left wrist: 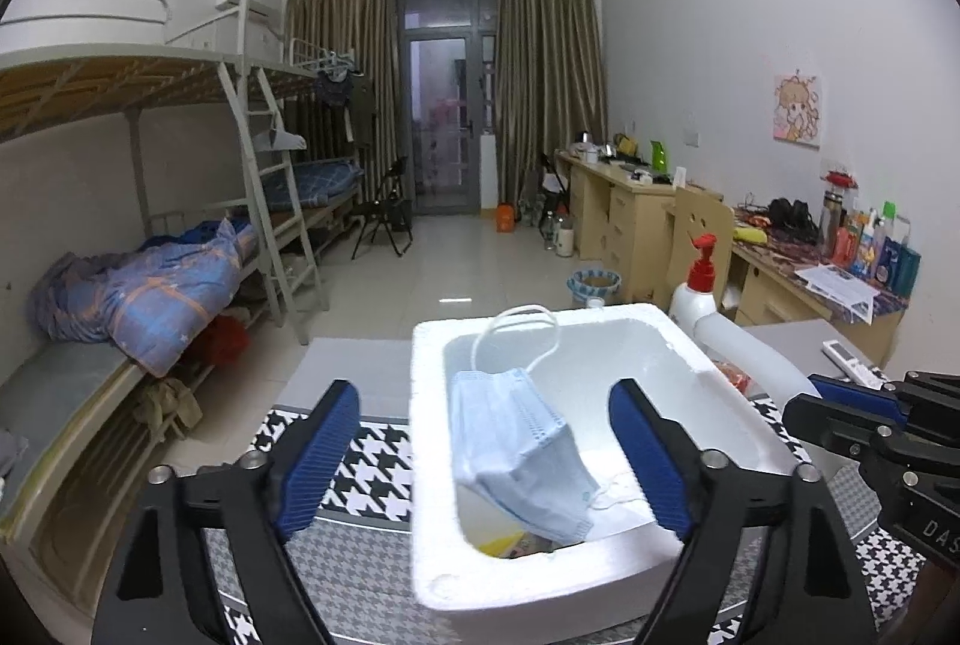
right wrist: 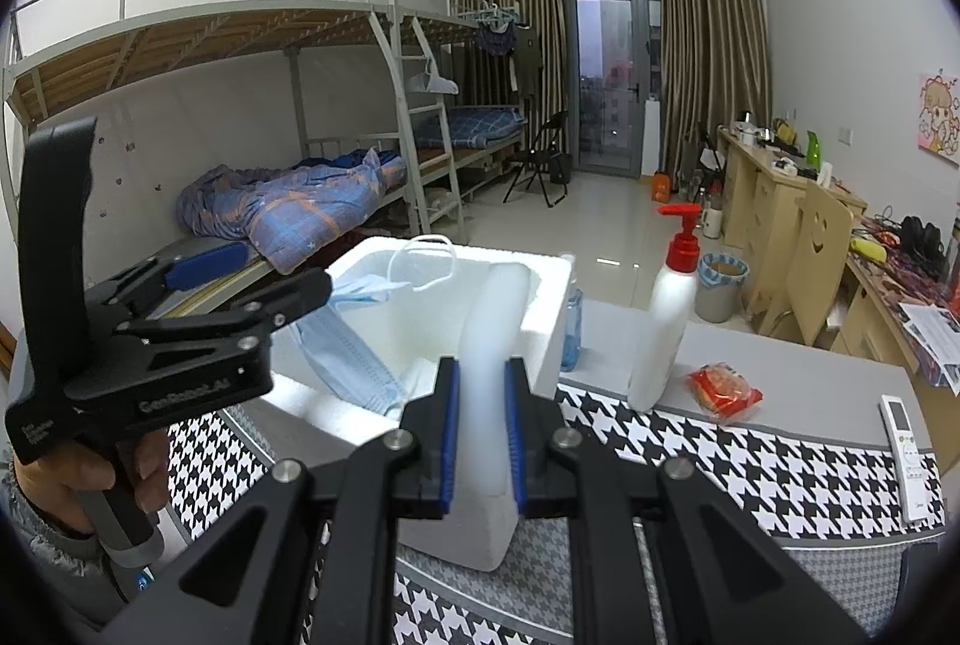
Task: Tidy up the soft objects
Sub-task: 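Lower the white foam stick into the box with the right gripper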
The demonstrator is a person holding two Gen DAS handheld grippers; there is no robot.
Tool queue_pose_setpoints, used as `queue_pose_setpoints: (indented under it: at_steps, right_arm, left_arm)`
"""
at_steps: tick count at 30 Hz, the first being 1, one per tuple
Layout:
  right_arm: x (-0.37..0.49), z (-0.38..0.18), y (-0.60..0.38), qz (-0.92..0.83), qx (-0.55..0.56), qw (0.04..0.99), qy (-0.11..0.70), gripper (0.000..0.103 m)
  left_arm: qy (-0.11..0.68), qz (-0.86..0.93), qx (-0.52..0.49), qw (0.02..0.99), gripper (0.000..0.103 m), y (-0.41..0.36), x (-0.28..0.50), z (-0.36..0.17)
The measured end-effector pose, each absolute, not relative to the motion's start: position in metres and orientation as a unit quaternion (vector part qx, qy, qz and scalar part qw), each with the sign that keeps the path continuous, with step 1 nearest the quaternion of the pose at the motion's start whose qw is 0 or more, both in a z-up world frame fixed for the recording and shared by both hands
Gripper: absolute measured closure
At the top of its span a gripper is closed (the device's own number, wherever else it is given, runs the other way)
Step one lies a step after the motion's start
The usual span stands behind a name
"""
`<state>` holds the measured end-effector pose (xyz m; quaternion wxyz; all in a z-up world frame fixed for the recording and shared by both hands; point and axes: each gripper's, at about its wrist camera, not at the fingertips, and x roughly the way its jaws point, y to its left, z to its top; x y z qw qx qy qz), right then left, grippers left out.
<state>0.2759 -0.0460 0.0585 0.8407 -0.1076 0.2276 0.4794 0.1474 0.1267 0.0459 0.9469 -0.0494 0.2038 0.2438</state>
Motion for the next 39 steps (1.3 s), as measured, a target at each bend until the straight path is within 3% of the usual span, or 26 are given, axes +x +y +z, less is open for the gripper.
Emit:
queue_pose_setpoints:
  at_steps: [5, 30, 33, 34, 35, 37, 39]
  right_arm:
    - [0.274, 0.060, -0.041, 0.481, -0.110, 0.839, 0.227, 0.085]
    - [0.270, 0.057, -0.002, 0.494, -0.116, 0.827, 0.243, 0.085]
    - [0.271, 0.056, 0.002, 0.492, -0.119, 0.829, 0.237, 0.074]
    - [0.271, 0.055, 0.003, 0.489, -0.124, 0.831, 0.236, 0.066]
    - [0.271, 0.055, 0.003, 0.487, -0.123, 0.832, 0.236, 0.049]
    - [0.271, 0.055, 0.001, 0.487, -0.116, 0.834, 0.230, 0.035]
    - [0.270, 0.057, -0.002, 0.490, -0.115, 0.834, 0.223, 0.034]
  left_arm:
    - [0.195, 0.262, -0.051, 0.944, 0.007, 0.134, 0.138, 0.045]
    - [0.185, 0.279, -0.059, 0.940, 0.002, 0.154, 0.116, 0.038]
    - [0.185, 0.277, -0.063, 0.941, 0.002, 0.156, 0.113, 0.035]
    - [0.185, 0.277, -0.065, 0.941, 0.002, 0.158, 0.112, 0.035]
    - [0.185, 0.278, -0.065, 0.940, 0.002, 0.159, 0.111, 0.034]
    - [0.185, 0.280, -0.067, 0.940, 0.002, 0.160, 0.111, 0.035]
    - [0.184, 0.280, -0.067, 0.940, 0.002, 0.160, 0.111, 0.035]
